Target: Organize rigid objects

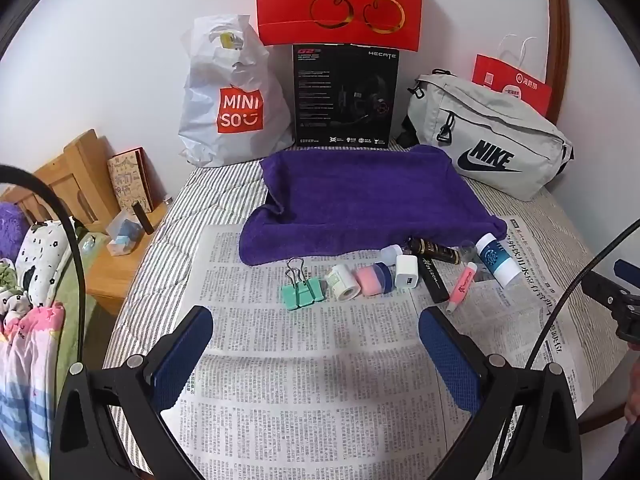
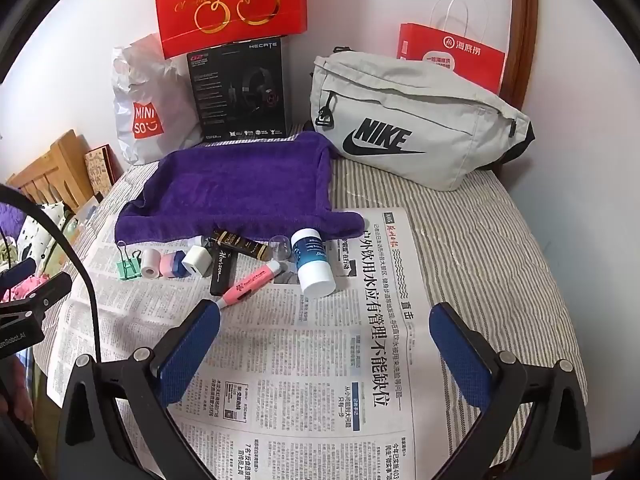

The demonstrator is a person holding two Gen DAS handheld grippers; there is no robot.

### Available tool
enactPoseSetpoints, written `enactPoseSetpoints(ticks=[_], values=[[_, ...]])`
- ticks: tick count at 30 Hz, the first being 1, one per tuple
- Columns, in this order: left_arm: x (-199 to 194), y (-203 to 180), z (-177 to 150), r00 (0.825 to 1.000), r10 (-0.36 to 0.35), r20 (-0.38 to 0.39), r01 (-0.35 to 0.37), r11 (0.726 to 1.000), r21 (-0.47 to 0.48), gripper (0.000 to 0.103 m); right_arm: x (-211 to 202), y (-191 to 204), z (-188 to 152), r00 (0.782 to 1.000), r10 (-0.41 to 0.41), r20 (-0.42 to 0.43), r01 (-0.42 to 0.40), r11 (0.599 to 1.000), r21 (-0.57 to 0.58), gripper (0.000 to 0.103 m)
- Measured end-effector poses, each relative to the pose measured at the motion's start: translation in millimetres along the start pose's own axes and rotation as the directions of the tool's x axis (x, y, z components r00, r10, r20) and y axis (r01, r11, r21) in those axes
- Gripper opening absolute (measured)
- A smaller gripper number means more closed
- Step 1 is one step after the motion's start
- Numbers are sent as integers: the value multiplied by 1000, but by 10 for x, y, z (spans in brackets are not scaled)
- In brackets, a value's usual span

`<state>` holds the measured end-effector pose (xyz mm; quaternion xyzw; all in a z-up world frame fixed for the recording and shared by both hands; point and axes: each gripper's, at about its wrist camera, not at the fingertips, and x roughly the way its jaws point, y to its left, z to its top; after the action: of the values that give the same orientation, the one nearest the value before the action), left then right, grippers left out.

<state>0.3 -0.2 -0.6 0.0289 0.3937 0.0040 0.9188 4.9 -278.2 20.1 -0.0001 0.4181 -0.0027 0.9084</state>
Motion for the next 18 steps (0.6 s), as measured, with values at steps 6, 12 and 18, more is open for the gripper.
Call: enactPoseSetpoints(ticks=[6,12,18], values=[[-5,-88,18,1000,0,8,0,1000,23,103,-10,2,3,1000,-1,0,1,1000,-4,103],[-55,-34,9,1000,-5,19,5,1000,17,103,-3,14,1,1000,2,6,-2,1000,3,103],[-74,-26,-3,1000,-9,19,9,1000,13,103,-37,7,-6,1000,3,10,-3,1000,4,103]])
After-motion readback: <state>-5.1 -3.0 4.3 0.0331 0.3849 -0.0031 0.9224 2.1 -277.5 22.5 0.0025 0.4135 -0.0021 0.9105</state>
